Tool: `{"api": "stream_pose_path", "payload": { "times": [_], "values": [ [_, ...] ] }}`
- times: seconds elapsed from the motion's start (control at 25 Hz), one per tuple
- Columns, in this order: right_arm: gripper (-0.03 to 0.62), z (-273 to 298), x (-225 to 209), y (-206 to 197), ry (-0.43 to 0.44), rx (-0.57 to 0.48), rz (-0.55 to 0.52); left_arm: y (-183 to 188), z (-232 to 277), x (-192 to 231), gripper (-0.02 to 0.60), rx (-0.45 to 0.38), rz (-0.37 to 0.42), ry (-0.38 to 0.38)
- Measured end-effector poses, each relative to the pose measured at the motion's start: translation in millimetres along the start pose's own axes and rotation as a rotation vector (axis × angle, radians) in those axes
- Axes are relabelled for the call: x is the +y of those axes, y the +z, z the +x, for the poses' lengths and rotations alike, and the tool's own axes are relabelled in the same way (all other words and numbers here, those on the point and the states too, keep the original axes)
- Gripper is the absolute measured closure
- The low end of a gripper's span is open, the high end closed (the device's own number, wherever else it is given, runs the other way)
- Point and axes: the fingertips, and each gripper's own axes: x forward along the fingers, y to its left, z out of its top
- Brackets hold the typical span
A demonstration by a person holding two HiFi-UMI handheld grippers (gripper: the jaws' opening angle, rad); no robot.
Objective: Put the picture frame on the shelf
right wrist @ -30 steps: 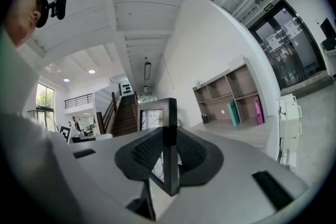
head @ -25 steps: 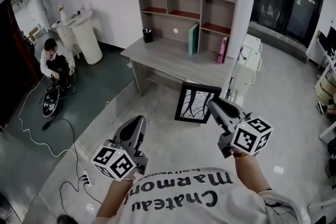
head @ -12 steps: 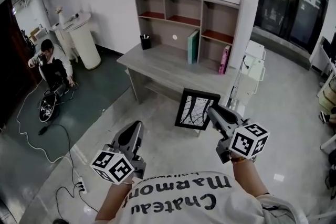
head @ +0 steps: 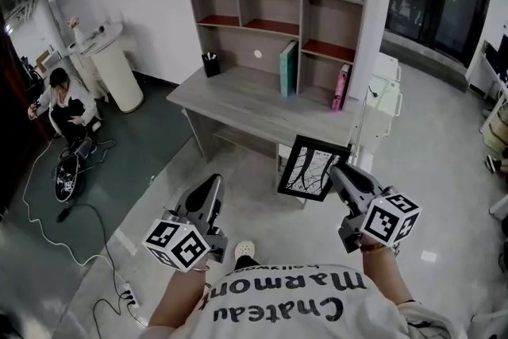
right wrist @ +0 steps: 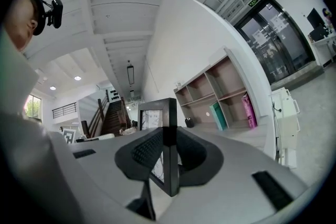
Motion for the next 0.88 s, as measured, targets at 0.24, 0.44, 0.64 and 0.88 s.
{"api": "stream_pose_path", "payload": {
  "times": [0.24, 0.44, 0.64, 0.88],
  "values": [
    [0.51, 44.8, -24.0, 12.5, -0.066, -0.003, 0.001, 17.3, 47.0, 46.1, 0.563, 0.009, -0.004, -0.036],
    [0.51, 108.2, -38.2, 25.5, -0.103, -0.005, 0.011, 34.1, 92.3, 100.7, 0.563, 0.033, -0.018, -0.06],
    [0.51, 177.7, -38.9, 48.4, -0.108, -0.006, -0.026, 60.2, 133.4, 152.7, 0.563, 0.015, -0.017, -0.093],
    [0.51, 242.5, -47.7, 53.8, -0.129, -0.013, -0.019, 72.9, 167.9, 211.8, 0.563, 0.024, -0.034, -0.1]
  ]
}}
